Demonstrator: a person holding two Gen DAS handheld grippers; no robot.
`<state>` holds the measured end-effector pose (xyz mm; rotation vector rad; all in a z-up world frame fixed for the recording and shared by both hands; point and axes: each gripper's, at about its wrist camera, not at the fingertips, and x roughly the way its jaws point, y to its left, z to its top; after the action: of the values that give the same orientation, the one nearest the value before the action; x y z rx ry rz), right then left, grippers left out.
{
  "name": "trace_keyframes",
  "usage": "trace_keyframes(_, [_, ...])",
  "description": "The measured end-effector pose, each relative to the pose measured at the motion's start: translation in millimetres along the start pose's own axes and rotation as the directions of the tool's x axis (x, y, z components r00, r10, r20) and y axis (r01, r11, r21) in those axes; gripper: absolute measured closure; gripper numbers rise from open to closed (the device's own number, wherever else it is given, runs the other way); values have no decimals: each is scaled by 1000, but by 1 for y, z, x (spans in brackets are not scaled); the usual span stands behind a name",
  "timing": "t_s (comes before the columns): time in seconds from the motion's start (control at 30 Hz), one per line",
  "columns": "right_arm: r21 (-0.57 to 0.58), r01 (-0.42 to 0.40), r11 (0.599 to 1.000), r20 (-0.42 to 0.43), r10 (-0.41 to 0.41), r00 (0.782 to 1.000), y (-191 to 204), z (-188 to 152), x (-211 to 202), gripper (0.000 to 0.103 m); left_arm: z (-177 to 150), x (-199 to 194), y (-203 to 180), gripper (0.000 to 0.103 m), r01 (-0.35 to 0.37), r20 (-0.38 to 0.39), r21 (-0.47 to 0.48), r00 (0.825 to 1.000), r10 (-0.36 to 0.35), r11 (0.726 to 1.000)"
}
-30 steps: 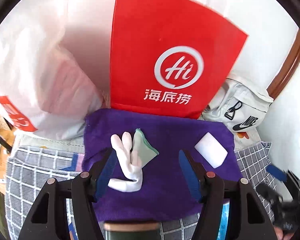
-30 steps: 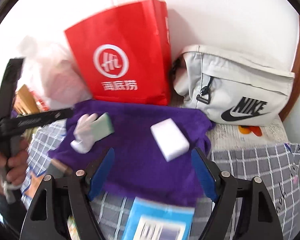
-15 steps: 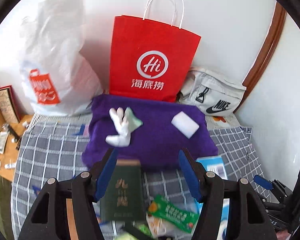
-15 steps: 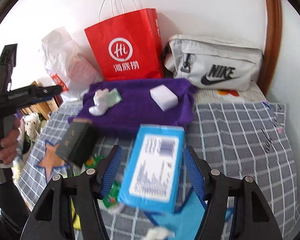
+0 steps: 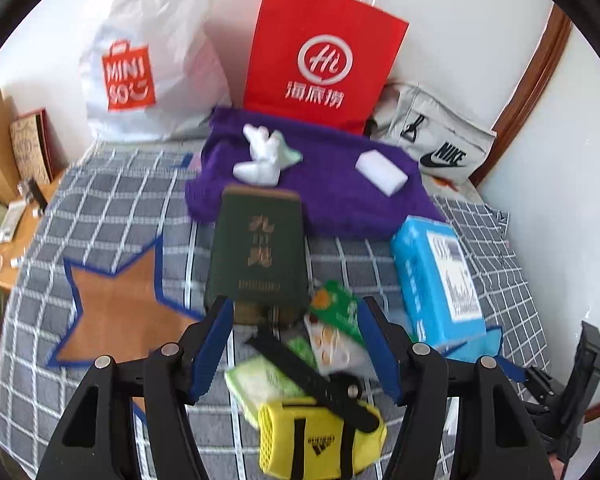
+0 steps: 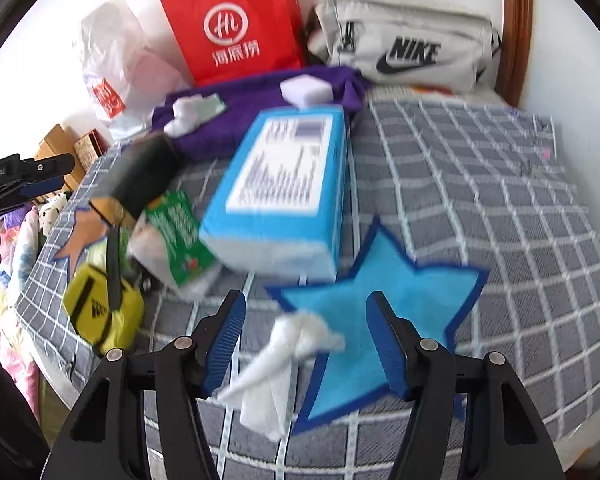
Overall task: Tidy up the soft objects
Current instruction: 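Grasp the white tissue by the blue star with the right gripper while the left gripper reaches the yellow pouch, then grasp and lift the yellow Adidas pouch with the left gripper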
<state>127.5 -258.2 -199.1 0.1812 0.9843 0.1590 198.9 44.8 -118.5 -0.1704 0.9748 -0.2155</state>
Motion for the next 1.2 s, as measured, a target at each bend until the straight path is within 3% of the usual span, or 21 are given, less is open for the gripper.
trace_keyframes(0.2, [-19, 7, 1000, -44, -8, 999, 9, -21, 23, 40, -24, -3, 4, 41, 1, -21, -18, 1000, -2, 1000])
trace_keyframes(0.3, [-39, 40, 998, -7, -40, 999, 15, -27, 27, 40, -35, -6, 5, 40, -7, -26, -16, 1000, 7, 1000])
trace_keyframes(0.37, [-77, 83, 994, 1, -83, 997, 21, -29, 28, 47, -40, -7, 6, 40, -11, -32, -18, 999, 11, 1000])
trace_keyframes(0.43, [-106, 110, 988, 6, -110, 994, 24, -30, 28, 70, -45, -7, 8, 40, -12, -40, -24, 999, 11, 1000])
trace_keyframes(0.5, [-93, 82, 992, -2, -83, 997, 21, -30, 26, 79, -46, -7, 11, 40, -11, -43, -34, 999, 9, 999])
trace_keyframes(0.93, [-106, 74, 992, -24, -77, 997, 28, -26, 28, 83, -56, -13, 43, 40, 21, -65, -112, 997, -29, 993])
trace_keyframes(1.2, [-68, 46, 997, -24, -48, 999, 25, -26, 28, 83, -66, -9, 35, 40, 66, -92, -86, 993, -74, 994])
